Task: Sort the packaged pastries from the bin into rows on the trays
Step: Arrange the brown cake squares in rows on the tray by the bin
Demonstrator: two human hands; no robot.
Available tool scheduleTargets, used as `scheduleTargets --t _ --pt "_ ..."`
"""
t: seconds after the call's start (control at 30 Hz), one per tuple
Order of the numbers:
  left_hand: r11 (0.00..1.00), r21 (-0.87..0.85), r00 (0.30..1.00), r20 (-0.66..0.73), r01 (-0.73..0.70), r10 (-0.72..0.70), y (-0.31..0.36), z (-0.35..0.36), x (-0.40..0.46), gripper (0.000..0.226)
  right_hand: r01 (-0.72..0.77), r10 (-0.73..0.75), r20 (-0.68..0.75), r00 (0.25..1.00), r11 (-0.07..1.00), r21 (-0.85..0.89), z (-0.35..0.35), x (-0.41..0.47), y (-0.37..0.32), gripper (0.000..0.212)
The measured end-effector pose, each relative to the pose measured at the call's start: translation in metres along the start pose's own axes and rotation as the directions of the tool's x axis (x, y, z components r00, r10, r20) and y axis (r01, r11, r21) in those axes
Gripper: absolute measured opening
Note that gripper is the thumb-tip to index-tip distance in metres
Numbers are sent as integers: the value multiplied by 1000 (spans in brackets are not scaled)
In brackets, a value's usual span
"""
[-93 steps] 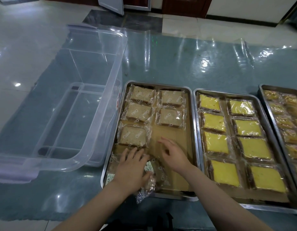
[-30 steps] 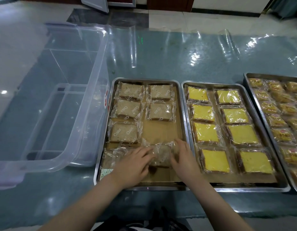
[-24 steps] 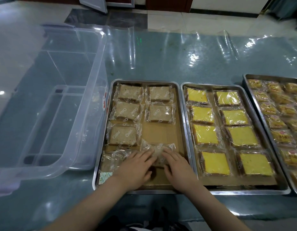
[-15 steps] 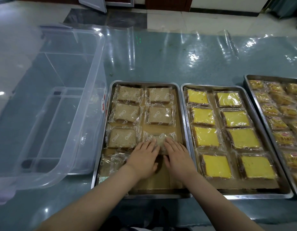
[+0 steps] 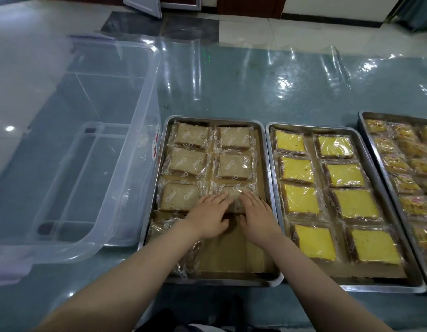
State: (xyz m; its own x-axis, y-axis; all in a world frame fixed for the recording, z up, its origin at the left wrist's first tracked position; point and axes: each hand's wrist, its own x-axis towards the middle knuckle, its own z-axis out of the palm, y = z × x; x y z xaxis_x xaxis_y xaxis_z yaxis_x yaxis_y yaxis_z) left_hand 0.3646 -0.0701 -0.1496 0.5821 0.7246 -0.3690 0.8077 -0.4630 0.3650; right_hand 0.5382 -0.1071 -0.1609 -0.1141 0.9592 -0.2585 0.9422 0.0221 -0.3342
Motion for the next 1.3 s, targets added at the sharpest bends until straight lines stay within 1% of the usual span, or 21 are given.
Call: scheduleTargets --t 0.17,0.3,0.37,0.47,0.57,0.63,0.67,0.73,0.83,0.9,0.97,1.03,1.07,1.2,1.3 --pt "998 -49 998 -62 -32 29 0 -3 -16 65 55 -50 -105 993 997 48 1 -15 -6 60" --pt "994 -107 989 -145 -4 -12 -12 2 -41 58 147 -137 -115 984 985 88 9 -31 -18 54" --pt "991 -129 981 -185 34 -58 -21 5 -55 56 201 -193 -85 977 975 94 14 -37 -25 56" --pt "981 -174 972 -203 82 -117 -35 5 -75 56 268 -268 -21 963 957 110 24 -43 -35 57" --pt "966 -221 952 -240 136 -189 -48 6 -91 54 344 -355 62 933 928 143 34 -49 -47 61" --pt "957 -233 936 -263 173 -233 -55 11 -105 49 377 -393 121 912 916 135 39 -52 -56 66" --pt "955 -226 930 -269 190 -249 -57 15 -112 50 387 -402 142 904 914 123 41 -52 -59 69" --pt "964 -177 924 -294 198 -243 -59 24 -125 61 414 -422 166 891 907 81 44 -52 -64 75" --pt "975 -70 923 -314 210 -222 -56 34 -138 59 441 -433 207 877 897 6 46 -50 -65 79" --pt "971 -39 921 -310 235 -235 -51 39 -143 59 436 -419 228 879 899 -28 45 -48 -66 77" --pt "961 -44 915 -296 274 -275 -44 42 -145 67 440 -417 225 881 896 -62 42 -46 -66 71" --pt "943 -52 909 -253 329 -331 -36 45 -142 76 441 -412 225 883 892 -99 39 -46 -64 67" --pt "934 -41 902 -250 354 -353 -33 48 -140 76 442 -410 228 883 890 -112 37 -46 -63 67" --pt "914 24 878 -289 405 -381 -23 54 -131 62 436 -409 197 891 892 -122 32 -54 -51 65" --pt "907 63 874 -305 415 -379 -20 52 -130 57 428 -404 163 900 891 -150 24 -60 -42 61"
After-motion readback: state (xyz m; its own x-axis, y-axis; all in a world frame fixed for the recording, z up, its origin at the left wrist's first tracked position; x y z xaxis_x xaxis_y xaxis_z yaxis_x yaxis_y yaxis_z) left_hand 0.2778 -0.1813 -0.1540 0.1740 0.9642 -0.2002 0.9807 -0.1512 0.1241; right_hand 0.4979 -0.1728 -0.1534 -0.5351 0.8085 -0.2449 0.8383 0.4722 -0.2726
